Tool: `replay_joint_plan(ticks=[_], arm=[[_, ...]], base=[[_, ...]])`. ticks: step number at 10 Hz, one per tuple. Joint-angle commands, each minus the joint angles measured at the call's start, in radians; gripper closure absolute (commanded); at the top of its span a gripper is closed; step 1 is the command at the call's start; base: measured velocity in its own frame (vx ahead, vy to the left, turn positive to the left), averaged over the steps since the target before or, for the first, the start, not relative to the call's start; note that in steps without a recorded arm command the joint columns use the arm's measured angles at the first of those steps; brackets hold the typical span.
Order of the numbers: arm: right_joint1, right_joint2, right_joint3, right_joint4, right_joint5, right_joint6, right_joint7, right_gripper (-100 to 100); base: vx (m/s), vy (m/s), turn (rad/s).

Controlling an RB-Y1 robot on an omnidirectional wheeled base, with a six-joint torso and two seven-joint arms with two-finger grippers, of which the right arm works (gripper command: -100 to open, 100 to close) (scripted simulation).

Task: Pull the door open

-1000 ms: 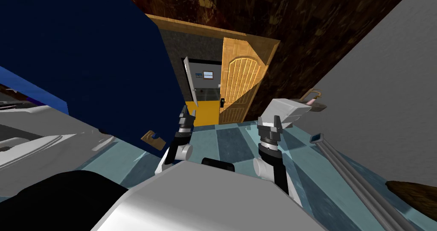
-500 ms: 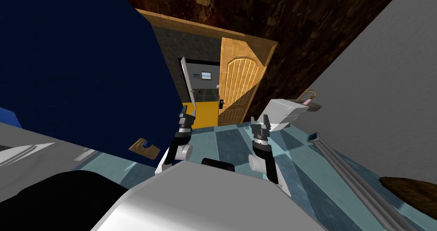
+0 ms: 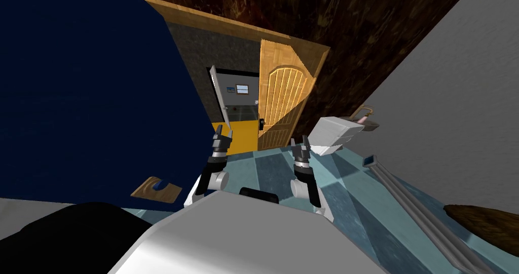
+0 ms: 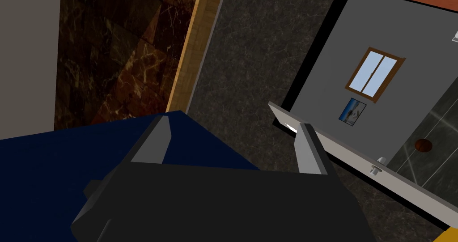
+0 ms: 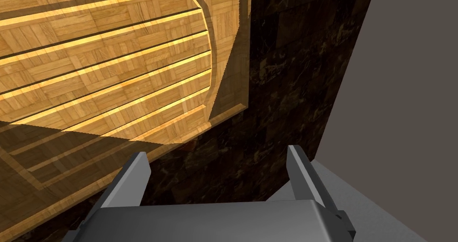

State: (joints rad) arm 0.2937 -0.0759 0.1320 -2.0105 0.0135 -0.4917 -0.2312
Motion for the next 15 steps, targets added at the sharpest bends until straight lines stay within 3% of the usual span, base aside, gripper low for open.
replay_joint_plan(ticks=[1, 15], arm=[[-0.021, -0.008, 0.018, 0.041, -0.001, -0.004, -0.007, -100], [-0.243, -0.059, 0.176, 0.389, -0.003, 0.008, -0.063, -100]], base=[[0.086, 0.039, -0.064], [0.093, 0.047, -0.073]])
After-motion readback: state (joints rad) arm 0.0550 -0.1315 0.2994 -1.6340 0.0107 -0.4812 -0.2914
